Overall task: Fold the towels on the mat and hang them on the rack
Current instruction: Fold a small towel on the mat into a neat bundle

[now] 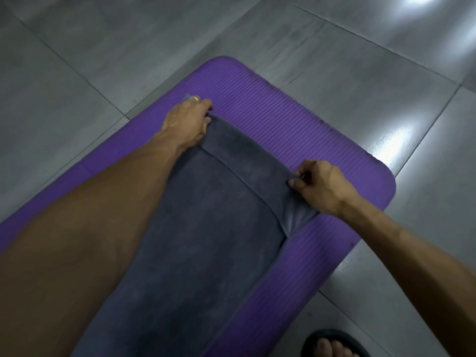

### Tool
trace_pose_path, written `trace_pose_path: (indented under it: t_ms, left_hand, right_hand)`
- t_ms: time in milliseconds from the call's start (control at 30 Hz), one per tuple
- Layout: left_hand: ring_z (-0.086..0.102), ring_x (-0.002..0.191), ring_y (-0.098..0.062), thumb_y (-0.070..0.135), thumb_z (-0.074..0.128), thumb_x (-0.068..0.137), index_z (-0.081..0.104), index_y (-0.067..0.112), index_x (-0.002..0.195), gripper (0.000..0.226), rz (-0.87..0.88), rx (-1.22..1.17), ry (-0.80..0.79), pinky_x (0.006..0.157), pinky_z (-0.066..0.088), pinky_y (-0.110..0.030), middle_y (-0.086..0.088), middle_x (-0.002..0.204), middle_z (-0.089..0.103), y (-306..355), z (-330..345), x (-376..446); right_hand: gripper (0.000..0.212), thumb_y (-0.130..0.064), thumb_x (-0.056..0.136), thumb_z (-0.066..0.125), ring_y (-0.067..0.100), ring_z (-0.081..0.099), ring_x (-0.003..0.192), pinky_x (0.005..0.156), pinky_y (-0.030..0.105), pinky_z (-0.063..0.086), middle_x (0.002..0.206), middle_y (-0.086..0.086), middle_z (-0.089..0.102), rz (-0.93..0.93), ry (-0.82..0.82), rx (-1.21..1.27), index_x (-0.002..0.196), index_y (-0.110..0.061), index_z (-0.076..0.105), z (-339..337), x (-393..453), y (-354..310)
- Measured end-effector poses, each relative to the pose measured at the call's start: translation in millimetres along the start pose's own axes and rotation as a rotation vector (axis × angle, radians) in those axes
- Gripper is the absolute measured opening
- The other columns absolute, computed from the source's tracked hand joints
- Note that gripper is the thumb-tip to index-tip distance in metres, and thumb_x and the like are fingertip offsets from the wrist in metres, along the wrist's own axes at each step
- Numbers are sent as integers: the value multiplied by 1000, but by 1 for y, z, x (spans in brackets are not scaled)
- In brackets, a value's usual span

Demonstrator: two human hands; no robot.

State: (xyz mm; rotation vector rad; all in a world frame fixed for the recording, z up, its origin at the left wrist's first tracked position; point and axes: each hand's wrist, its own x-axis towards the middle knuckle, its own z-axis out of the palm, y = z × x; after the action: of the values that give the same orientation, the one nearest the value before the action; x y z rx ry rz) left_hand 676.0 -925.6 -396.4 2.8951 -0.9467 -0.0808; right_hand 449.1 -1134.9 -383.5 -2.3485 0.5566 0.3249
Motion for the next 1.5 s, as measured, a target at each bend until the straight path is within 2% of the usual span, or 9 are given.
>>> trace_pose_path:
  t_ms: [100, 233, 433, 600, 800, 1167, 1333, 1433, 1500]
  left_hand:
    - [55, 111, -39, 13, 55, 90, 68, 13, 107, 22, -4, -99, 20, 92, 47, -47, -21, 126, 56, -26, -5, -32]
    - [59, 100, -34, 10, 62, 81, 73, 13, 100, 22, -89, -228, 83, 89, 47, -41, -16, 101, 66, -56, -24, -103]
    - [65, 90, -24, 9, 74, 74, 77, 12, 91, 17, -344, -470, 204, 86, 52, -33, -10, 95, 70, -102, -45, -215]
    - [66, 88, -20, 1, 76, 77, 76, 5, 93, 17, -420, -545, 236, 86, 50, -28, -9, 93, 72, -148, -51, -310]
    - [66, 96, -20, -1, 72, 79, 76, 4, 97, 19, -472, -527, 281, 94, 51, -32, -9, 101, 73, -204, -59, -425]
    - [64, 101, -19, -8, 62, 84, 74, 0, 100, 22, -793, -531, 321, 94, 46, -21, -11, 105, 71, -289, -60, -618]
    - [61, 109, -19, -7, 55, 89, 74, 3, 103, 25, -897, -537, 298, 101, 43, -23, -8, 112, 70, -316, -46, -667]
    - [61, 111, -20, -10, 51, 88, 73, 0, 104, 28, -930, -550, 318, 98, 40, -17, -10, 113, 69, -329, -36, -683]
    - [60, 113, -21, -10, 51, 89, 71, -3, 106, 28, -949, -560, 289, 96, 38, -15, -12, 116, 68, -334, -29, -693]
  right_hand:
    - [16, -26, 89, 67, 14, 57, 72, 65, 28, 43, 73, -2, 61, -45, -28, 77, 76, -18, 61, 2, -24, -19]
    - [16, -23, 85, 72, 5, 55, 62, 57, 18, 44, 67, -5, 62, -94, -127, 129, 72, -17, 66, 13, -64, -61]
    - [15, -21, 82, 75, 2, 56, 58, 52, 11, 43, 61, -10, 62, -161, -253, 37, 71, -15, 68, 41, -133, -127]
    - [18, -24, 80, 75, 8, 55, 64, 64, 22, 45, 67, -7, 61, -277, -259, -143, 70, -22, 60, 106, -184, -177]
    - [25, -18, 79, 76, -5, 45, 43, 51, 10, 36, 53, -13, 53, -359, -388, -51, 64, -22, 56, 220, -246, -227]
    - [17, -14, 77, 74, 7, 47, 53, 56, 23, 43, 56, 0, 52, -464, -689, 110, 68, -1, 66, 377, -370, -322]
    - [20, -16, 77, 75, 11, 52, 52, 59, 36, 54, 60, 6, 57, -415, -804, 98, 78, 3, 69, 437, -399, -345]
    - [16, -16, 77, 75, 11, 55, 51, 58, 35, 59, 60, 4, 58, -345, -874, 81, 81, -2, 71, 466, -411, -352]
    - [17, -16, 76, 76, 13, 56, 53, 68, 42, 61, 58, 3, 57, -317, -888, 55, 82, -1, 71, 485, -415, -353]
